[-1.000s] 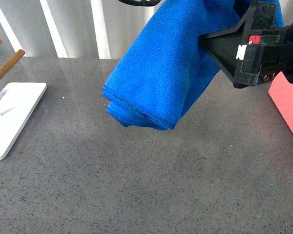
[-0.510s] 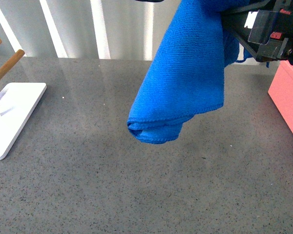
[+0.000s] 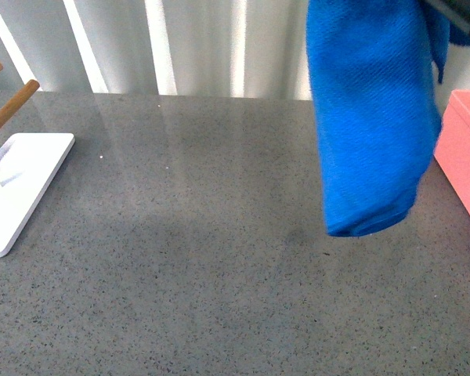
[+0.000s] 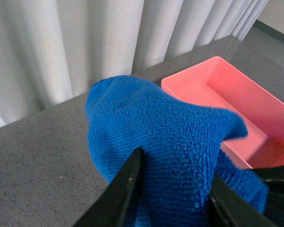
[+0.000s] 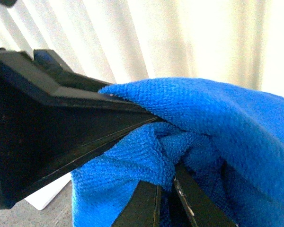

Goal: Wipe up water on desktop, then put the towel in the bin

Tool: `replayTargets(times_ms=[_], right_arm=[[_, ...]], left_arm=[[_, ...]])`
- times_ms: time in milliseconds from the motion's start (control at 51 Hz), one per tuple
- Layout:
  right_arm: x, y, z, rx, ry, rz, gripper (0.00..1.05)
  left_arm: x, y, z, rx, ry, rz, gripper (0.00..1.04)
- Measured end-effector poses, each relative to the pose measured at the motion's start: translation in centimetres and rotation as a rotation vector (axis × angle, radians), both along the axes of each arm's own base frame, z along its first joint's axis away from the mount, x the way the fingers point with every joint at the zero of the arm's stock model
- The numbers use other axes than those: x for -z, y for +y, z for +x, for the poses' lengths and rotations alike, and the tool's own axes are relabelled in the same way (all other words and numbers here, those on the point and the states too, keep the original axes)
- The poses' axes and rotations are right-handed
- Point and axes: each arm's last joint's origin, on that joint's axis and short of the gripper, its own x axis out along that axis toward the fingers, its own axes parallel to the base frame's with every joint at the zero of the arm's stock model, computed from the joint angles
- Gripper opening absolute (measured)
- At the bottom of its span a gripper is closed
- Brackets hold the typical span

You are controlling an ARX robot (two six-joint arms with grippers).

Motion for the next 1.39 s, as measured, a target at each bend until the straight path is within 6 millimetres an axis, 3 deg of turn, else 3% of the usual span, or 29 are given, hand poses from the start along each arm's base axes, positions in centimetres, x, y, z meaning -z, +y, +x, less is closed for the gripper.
replayTargets(times_ms=[176,412,510,608,765,1059,1118,1216,1314,1392], right_arm=[[-1.7,-1.9,0.7,0.057,-0.039,0.032,0.03],[-2.6,-3.3,1.1,0.104,-0.057,0.055,0.03],[-2.7,-3.5,1.1,0.108,-0.054,0.063,0.03],[-2.7,-3.6,1.1,0.109,-0.052,0.067,0.03],[-2.7,-4.0,1.2,0.123,-0.048,0.073,0.03],[-2.6,-4.5,1.3,0.135,-0.036,0.072,0.03],[-2.5,-4.7,1.4,0.143,-0.029,0.068,0.03],[-2.3,-4.9,1.5,0.15,-0.022,0.067,0.03],[-2.3,-4.9,1.4,0.143,-0.021,0.066,0.03],[-2.2,-4.9,1.5,0.147,-0.014,0.062,0.03]], left_arm=[[-0.5,4.0,1.8,-0.128,0.007,-0.028,0.66],[0.3,11.0,3.2,-0.303,0.038,-0.033,0.99],[1.0,14.7,2.4,-0.363,0.065,-0.033,0.98],[1.3,17.0,1.1,-0.39,0.07,-0.031,0.98],[2.2,20.3,-3.1,-0.416,0.072,-0.023,0.98],[2.9,21.5,-12.2,-0.379,0.056,-0.105,0.98],[3.0,22.5,-14.2,-0.401,0.041,-0.139,0.98],[4.2,24.4,-15.4,-0.46,0.06,-0.186,0.98],[6.3,25.7,-16.2,-0.657,-0.129,-0.081,0.83],[7.3,25.4,-17.3,-0.715,-0.24,-0.037,0.71]])
